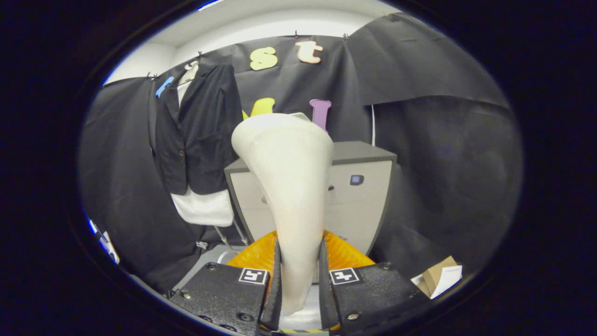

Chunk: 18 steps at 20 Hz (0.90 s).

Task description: Iron the clothes twice with a garment steamer, once on the left side and once on the right side.

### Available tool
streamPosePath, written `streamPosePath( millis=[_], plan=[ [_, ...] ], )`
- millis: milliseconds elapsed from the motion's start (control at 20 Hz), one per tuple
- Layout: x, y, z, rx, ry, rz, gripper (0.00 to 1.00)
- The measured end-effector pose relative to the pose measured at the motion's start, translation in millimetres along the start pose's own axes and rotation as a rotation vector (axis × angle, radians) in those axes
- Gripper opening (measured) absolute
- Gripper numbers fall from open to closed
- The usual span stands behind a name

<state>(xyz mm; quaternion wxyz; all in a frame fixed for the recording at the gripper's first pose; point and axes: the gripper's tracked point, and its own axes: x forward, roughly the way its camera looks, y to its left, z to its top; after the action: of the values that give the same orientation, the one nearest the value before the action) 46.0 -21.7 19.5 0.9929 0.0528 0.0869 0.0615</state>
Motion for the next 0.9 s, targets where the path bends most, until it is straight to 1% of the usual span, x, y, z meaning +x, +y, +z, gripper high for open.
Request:
streamPosePath(
  millis=[150, 400, 700, 900],
  plan=[
    [-17, -19, -29, 0.001, 0.031, -0.007, 0.35],
    [-26, -22, -47, 0.003, 0.067, 0.007, 0.35],
    [-26, -14, -37, -0.03, 0.049, 0.029, 0.35],
    [-22, -10, -38, -0.047, 0.059, 0.026, 0.35]
  ],
)
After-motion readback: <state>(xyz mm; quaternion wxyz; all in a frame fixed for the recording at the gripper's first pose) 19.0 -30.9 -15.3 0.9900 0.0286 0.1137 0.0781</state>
